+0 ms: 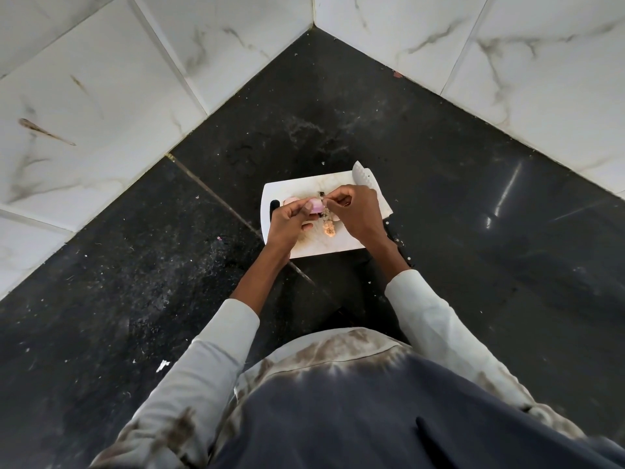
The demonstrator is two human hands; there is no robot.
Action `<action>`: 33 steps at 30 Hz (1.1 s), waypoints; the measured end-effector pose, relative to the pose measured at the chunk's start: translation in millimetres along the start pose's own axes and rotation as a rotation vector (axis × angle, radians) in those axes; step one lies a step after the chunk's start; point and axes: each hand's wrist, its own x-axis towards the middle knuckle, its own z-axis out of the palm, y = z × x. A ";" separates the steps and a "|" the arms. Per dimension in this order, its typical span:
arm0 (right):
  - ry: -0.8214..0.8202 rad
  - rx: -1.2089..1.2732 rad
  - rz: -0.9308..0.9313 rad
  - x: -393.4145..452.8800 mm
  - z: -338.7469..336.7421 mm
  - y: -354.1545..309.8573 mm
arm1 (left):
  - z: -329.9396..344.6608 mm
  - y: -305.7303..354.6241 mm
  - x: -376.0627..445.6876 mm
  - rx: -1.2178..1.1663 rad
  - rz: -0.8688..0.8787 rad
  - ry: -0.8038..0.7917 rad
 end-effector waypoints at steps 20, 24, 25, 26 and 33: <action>0.069 -0.043 0.150 0.3 2.5 15.1 | -5.5 3.8 -6.8 -0.268 -0.170 -0.058; 0.108 -0.071 0.165 -1.3 1.4 19.4 | -7.8 4.2 -8.4 -0.286 -0.171 -0.062; 0.104 -0.065 0.165 -1.0 0.7 19.2 | -8.7 4.6 -8.9 -0.297 -0.169 -0.068; 0.090 -0.065 0.160 -0.3 0.3 18.6 | -9.4 4.9 -9.1 -0.311 -0.169 -0.074; -0.011 -0.014 -0.009 2.1 3.1 5.0 | -11.0 6.0 -6.9 -0.397 -0.169 -0.088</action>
